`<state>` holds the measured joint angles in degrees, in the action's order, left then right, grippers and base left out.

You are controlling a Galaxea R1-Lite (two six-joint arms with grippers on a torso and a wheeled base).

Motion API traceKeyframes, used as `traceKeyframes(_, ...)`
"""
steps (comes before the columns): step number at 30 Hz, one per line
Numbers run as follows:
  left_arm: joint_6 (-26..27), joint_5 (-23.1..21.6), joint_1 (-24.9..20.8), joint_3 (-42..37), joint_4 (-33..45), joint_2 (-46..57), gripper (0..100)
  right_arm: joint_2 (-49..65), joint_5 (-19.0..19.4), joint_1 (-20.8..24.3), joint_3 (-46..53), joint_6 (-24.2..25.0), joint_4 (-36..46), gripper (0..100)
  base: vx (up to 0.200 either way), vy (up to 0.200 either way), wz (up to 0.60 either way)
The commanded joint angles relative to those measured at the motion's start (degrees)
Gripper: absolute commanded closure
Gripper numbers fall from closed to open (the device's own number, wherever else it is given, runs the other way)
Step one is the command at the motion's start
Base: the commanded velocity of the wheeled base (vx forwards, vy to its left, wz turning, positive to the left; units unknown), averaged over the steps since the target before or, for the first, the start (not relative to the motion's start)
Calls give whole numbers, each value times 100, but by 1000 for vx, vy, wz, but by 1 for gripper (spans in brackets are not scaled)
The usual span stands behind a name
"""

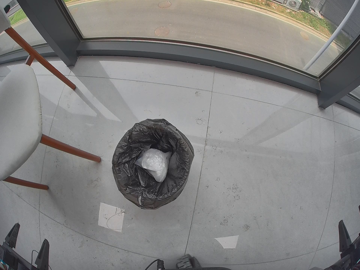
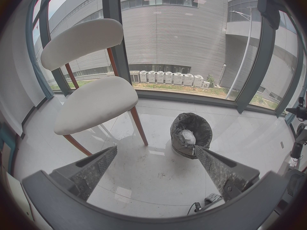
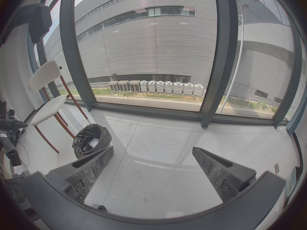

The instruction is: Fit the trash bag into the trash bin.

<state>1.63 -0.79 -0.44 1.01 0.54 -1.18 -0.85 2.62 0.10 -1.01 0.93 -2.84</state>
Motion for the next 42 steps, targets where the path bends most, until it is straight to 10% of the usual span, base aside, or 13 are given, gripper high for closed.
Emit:
traceKeyframes(1, -5, 0, 0, -92, -1, -22, 0, -3, 2, -1, 92, 4, -6, 0, 0, 200, 0)
traceKeyframes(42, -67, 9, 0, -84, 17, -22, 0, -3, 2, -1, 92, 4, -6, 0, -5, 151, 0)
